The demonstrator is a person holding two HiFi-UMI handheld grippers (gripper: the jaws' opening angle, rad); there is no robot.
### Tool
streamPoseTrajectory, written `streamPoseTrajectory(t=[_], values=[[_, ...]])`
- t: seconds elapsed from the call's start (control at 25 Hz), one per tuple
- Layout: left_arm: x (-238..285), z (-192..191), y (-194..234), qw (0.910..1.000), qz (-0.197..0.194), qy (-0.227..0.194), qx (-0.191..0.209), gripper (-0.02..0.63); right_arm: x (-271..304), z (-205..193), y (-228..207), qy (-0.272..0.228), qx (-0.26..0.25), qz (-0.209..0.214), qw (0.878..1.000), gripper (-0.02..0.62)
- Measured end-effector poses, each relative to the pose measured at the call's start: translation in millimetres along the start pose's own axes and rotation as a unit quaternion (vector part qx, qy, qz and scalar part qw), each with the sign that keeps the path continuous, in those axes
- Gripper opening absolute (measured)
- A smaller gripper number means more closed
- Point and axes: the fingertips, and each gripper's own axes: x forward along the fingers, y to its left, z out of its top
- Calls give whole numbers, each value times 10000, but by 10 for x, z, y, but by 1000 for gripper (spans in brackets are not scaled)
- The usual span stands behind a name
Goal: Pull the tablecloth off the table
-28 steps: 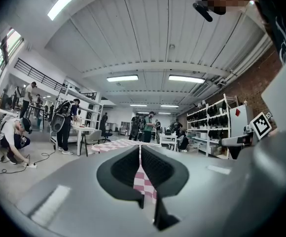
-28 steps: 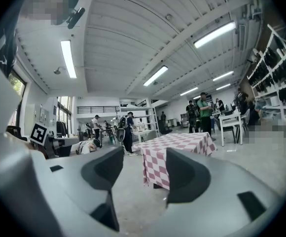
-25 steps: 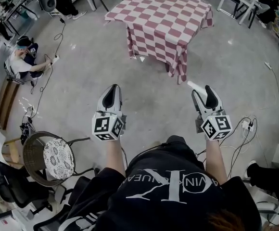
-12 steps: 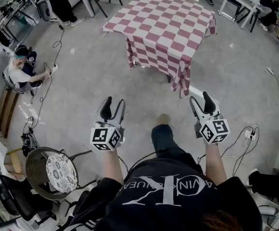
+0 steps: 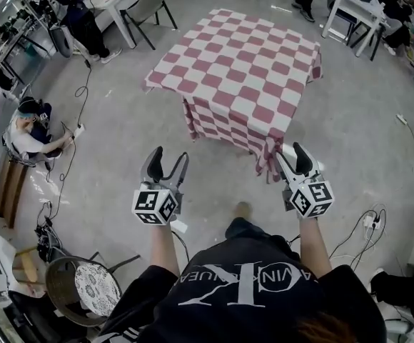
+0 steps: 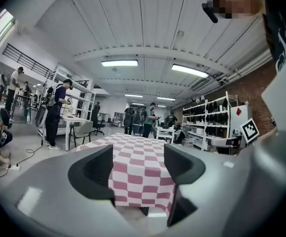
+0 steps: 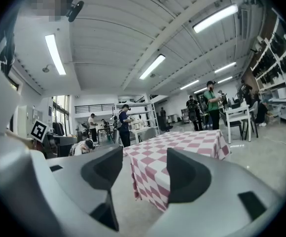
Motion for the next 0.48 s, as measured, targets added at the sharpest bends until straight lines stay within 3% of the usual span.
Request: streamPoseTrajectory(t=[0.28,0.48], values=[[831,217,272,9999,-111,-106,-23,308,600,153,-474,-67,100,-127,9998,247],[1280,99,314,9997,-158,177,-36,310,825,155,-722,2,202,-193,9996,249]])
